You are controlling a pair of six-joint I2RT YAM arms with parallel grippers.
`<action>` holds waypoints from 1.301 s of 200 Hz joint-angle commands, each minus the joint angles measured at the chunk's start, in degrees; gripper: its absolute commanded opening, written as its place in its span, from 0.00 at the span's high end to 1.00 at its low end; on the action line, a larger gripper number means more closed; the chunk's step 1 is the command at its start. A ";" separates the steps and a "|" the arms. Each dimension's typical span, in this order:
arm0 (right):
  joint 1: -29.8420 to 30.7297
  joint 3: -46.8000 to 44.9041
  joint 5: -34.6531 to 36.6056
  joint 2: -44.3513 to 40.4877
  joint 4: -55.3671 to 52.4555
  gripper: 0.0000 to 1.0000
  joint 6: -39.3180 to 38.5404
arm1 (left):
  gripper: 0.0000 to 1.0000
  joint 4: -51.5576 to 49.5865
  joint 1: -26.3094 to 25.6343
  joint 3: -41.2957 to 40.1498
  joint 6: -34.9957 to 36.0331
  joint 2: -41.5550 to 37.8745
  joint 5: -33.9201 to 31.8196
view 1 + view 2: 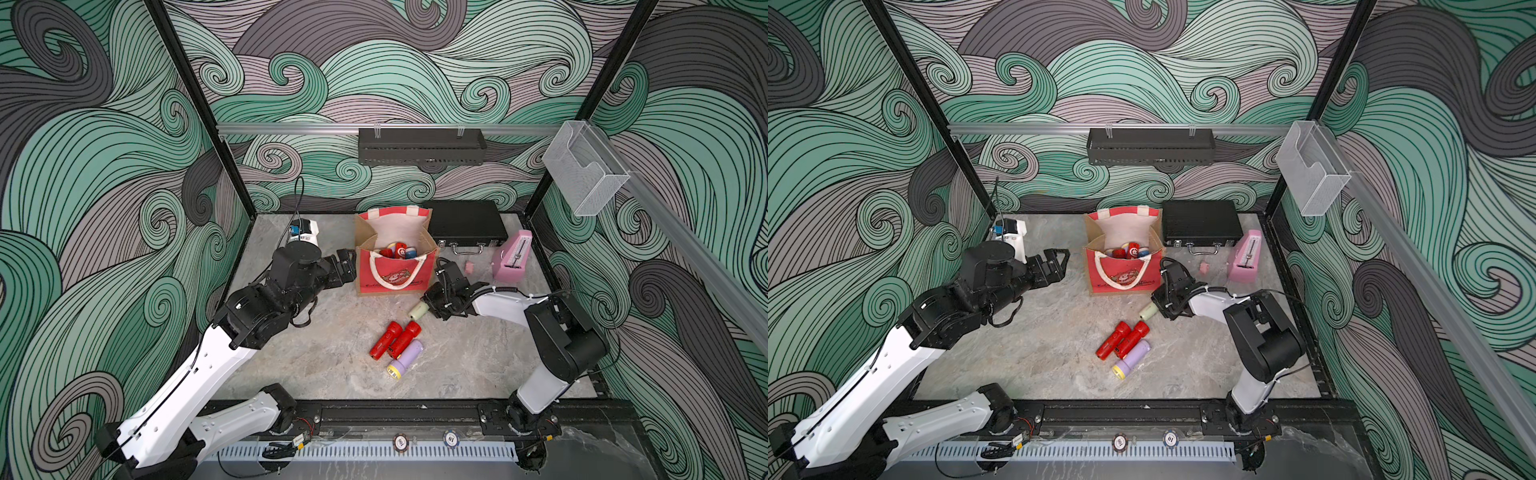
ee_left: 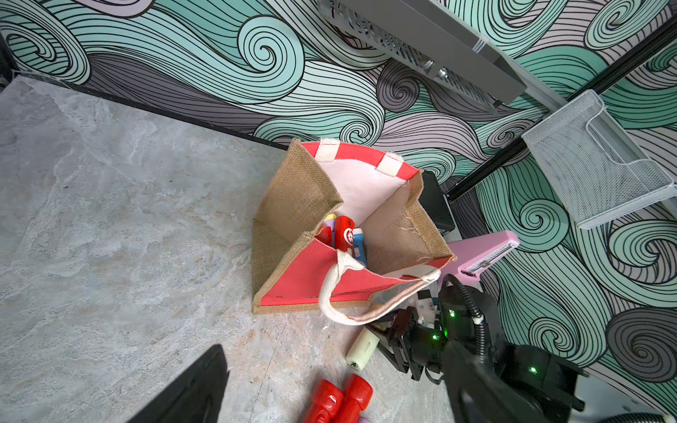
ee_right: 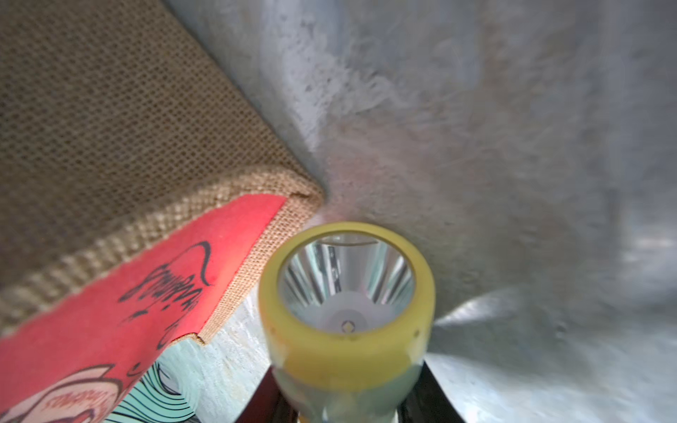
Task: Put the flashlights into the tote bags
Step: Pick up the flashlight from the center of the board.
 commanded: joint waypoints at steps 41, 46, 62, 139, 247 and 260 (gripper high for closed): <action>-5.80 -8.88 5.39 -11.54 -14.72 0.75 -7.22 | 0.07 -0.77 -0.26 -2.14 0.11 -1.27 0.13; -6.27 -9.50 5.68 -12.94 -15.94 0.75 -8.07 | 0.07 -0.70 -0.26 -2.22 0.10 -1.26 0.24; -7.63 -11.41 6.57 -17.22 -18.01 0.76 -10.87 | 0.07 -0.65 -0.26 -2.34 0.54 -1.05 0.61; -8.99 -13.24 7.27 -22.59 -27.04 0.77 -19.65 | 0.07 1.12 -0.23 -2.97 1.02 0.51 2.32; -8.96 -14.49 7.36 -22.70 -26.27 0.37 -23.13 | 0.06 1.25 -0.21 -7.21 -1.02 -2.30 1.58; -9.00 -14.50 7.22 -22.41 -26.30 0.42 -23.35 | 0.06 1.29 -0.31 -7.15 -0.94 -2.29 1.27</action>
